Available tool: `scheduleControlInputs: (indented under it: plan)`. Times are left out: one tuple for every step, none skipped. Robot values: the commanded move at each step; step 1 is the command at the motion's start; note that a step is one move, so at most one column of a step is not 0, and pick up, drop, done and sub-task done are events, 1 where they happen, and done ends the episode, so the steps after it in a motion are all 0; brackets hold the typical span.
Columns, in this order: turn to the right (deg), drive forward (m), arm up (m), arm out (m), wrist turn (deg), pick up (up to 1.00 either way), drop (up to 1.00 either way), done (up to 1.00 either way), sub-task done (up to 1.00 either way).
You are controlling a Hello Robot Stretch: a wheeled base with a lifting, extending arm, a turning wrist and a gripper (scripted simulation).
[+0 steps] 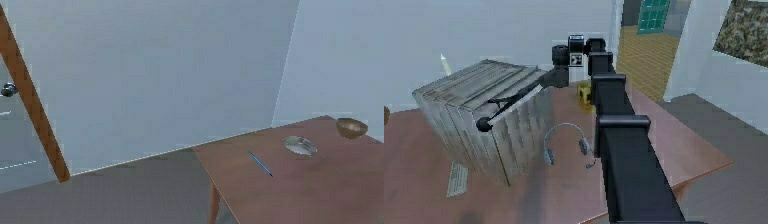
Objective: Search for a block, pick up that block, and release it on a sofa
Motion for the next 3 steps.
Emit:
scheduleControlInputs:
  plan:
    - [0.0, 0.00, 0.00, 0.00, -33.0, 0.00, 0.00, 0.00, 0.00]
    - [0.0, 0.00, 0.00, -0.36, 0.0, 0.00, 0.00, 0.00, 0.00]
    - [-45.0, 0.00, 0.00, 0.00, 0.0, 0.00, 0.00, 0.00, 0.00]
